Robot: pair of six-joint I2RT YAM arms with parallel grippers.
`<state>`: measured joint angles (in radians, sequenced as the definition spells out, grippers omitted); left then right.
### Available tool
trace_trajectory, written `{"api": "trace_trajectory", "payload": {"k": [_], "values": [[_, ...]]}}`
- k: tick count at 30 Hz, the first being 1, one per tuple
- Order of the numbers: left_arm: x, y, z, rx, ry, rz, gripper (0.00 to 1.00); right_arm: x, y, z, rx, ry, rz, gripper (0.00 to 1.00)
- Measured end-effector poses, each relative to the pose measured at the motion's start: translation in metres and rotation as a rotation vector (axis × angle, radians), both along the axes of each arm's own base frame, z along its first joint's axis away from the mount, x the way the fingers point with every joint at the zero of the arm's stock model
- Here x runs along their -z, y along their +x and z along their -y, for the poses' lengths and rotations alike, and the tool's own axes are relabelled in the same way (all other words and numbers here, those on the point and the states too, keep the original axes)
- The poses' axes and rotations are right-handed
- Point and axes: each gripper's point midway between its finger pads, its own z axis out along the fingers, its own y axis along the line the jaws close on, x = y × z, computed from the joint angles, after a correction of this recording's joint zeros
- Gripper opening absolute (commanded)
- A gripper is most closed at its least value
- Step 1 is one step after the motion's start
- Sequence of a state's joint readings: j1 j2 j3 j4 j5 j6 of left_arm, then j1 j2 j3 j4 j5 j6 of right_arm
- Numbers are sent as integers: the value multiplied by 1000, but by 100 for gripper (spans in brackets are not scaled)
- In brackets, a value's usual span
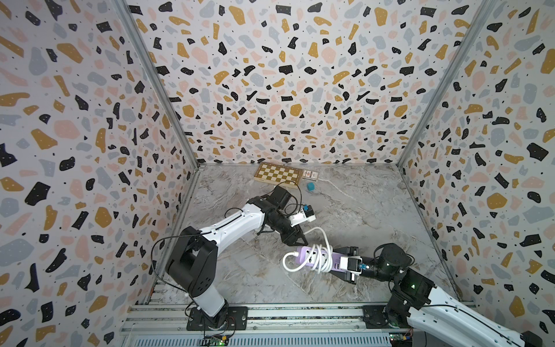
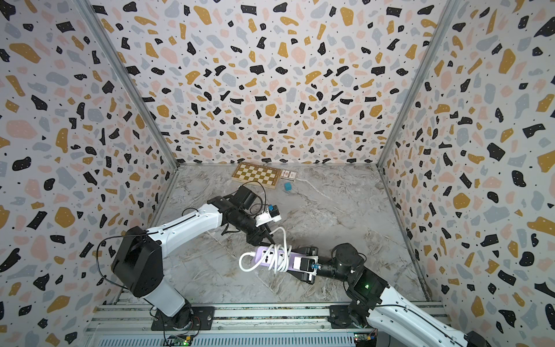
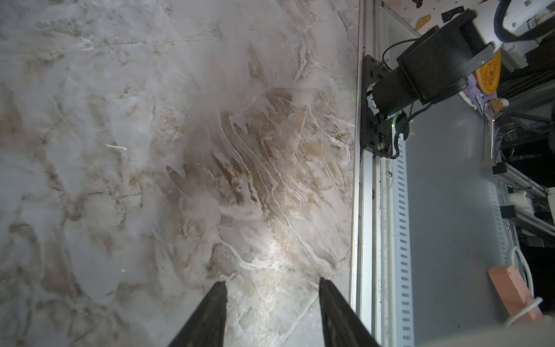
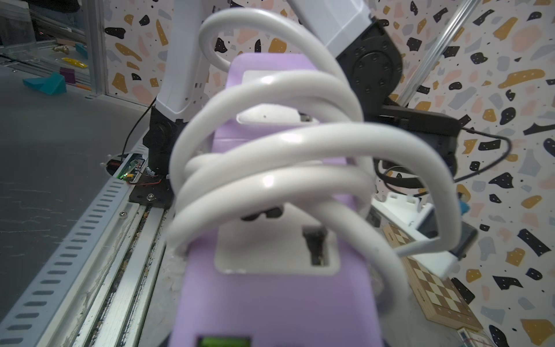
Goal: Wrap the cord around the power strip
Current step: Wrap the power cord around the power strip.
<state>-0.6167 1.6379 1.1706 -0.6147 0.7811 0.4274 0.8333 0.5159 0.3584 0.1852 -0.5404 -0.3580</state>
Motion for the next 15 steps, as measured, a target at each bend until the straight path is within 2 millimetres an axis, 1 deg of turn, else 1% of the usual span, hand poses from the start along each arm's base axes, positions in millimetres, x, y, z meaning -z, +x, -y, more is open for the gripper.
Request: {"api": "trace_trajectory", "payload": {"k": [2,5,9,15], "values": [[11,-2,0,-12,-7,-5,49,-1,7,4,22,9,-17,0],[18,0,0,-24,-15,9,48,-4,18,9,58,25,-43,0],[22,5,2,-40,-28,27,44,-11,33,18,120,63,-70,0],[25,6,3,-74,-55,34,38,-27,63,35,250,113,-114,0]]}}
